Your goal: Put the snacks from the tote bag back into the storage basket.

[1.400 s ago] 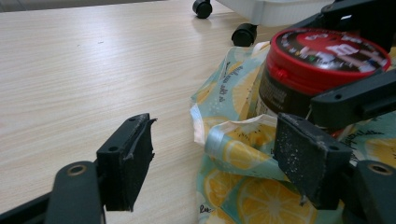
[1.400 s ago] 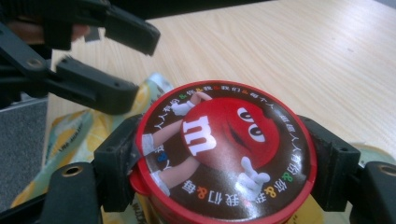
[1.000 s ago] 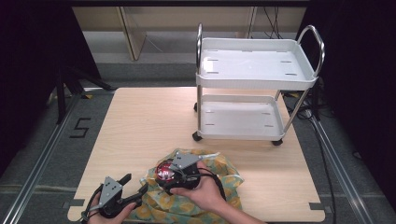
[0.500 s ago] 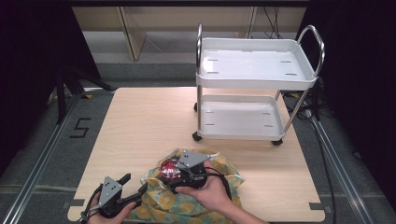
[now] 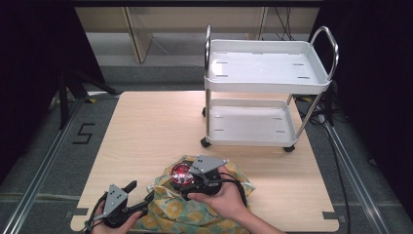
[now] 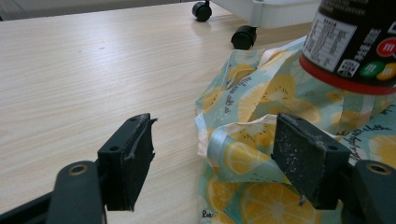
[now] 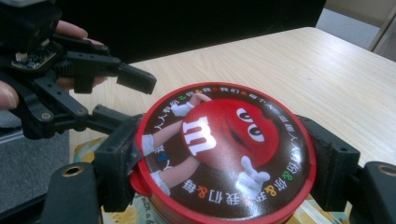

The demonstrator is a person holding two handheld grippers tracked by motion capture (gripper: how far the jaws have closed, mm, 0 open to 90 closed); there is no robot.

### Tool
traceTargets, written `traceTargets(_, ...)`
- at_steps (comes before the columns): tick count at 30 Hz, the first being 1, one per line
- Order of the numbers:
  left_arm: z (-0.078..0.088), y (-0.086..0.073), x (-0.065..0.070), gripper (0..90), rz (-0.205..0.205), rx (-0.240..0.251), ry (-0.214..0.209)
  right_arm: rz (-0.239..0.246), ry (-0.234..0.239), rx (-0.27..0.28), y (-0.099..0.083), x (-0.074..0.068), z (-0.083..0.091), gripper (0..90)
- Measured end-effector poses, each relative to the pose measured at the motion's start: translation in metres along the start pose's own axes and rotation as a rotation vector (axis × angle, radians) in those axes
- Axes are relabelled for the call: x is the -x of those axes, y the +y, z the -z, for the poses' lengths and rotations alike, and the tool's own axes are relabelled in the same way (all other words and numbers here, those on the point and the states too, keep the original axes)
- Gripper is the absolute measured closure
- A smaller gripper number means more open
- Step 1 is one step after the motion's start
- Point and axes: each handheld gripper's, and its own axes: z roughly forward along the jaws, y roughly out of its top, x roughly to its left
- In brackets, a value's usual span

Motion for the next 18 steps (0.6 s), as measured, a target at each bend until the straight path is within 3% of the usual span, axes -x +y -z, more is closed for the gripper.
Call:
traceTargets(15,0.0016,0.002,-0.0002,28.3,-0.025,0.006,0.003,-0.022,0.002,0.004,0.0023,0.0053,0.0074,26.4)
traceTargets(16,0.0017,0.0021,-0.0003,28.3,-0.026,0.006,0.004,-0.003,-0.012,0.014,0.003,0.0069,0.008,26.4)
traceTargets(18,0.0019,0.0025,-0.0003,28.3,-0.026,0.005,0.007,-0.027,-0.008,0.011,0.0039,0.0067,0.0099,26.4)
